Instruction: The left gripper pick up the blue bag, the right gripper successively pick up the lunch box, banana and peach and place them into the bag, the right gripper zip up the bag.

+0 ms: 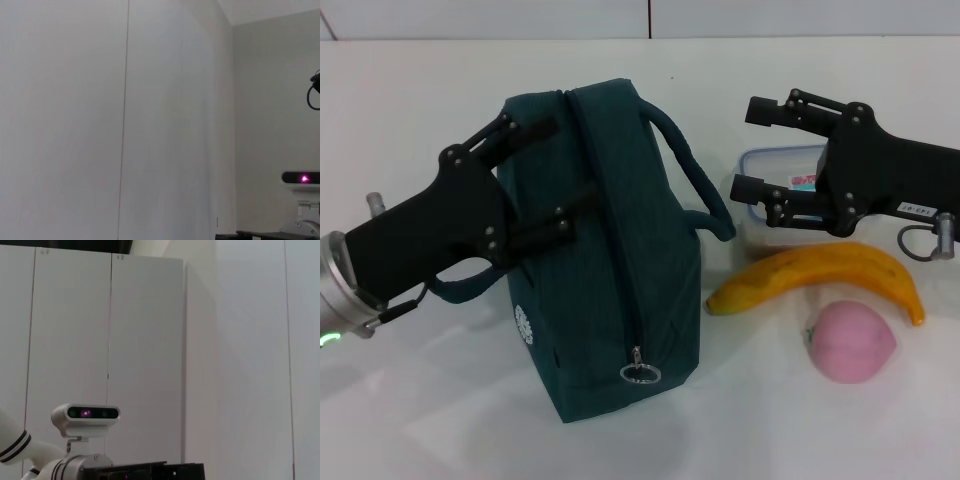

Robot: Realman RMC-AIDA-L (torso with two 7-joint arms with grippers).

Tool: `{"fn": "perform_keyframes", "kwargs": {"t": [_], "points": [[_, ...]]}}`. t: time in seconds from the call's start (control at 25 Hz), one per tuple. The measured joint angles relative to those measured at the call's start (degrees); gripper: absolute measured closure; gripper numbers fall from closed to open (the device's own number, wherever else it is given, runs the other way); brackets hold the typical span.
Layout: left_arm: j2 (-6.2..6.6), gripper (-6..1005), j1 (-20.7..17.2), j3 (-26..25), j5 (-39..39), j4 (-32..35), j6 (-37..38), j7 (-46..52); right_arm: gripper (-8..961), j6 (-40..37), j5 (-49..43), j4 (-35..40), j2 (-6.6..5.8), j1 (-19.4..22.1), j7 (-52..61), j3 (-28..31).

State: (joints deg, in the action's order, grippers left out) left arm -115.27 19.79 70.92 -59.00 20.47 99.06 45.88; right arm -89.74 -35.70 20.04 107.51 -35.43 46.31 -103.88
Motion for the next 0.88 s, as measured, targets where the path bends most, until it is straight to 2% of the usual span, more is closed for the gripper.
{"fn": "perform_keyframes", "kwargs": {"t": [0.28, 0.52, 0.64, 0.88], "points": [[-0.47, 120, -0.2, 0.0, 0.0, 0.0, 0.0, -0.2, 168, -0.1, -0.4, 0.0, -0.03, 0.1, 0.0, 0.0], [-0.36, 121, -0.4, -0.3, 0.1, 0.6, 0.0, 1.9, 168, -0.3, -0.4, 0.0, -0.17, 0.1, 0.1, 0.0], [0.86, 122, -0.9, -0.3, 0.1, 4.3, 0.0, 8.0, 168, -1.0, -0.4, 0.0, -0.31, 0.2, 0.1, 0.0], [4.76, 123, -1.6, -1.7, -1.1, 16.5, -0.9, 28.5, 169, -2.0, -0.5, 0.0, -0.41, 0.3, 0.4, 1.7]]}}
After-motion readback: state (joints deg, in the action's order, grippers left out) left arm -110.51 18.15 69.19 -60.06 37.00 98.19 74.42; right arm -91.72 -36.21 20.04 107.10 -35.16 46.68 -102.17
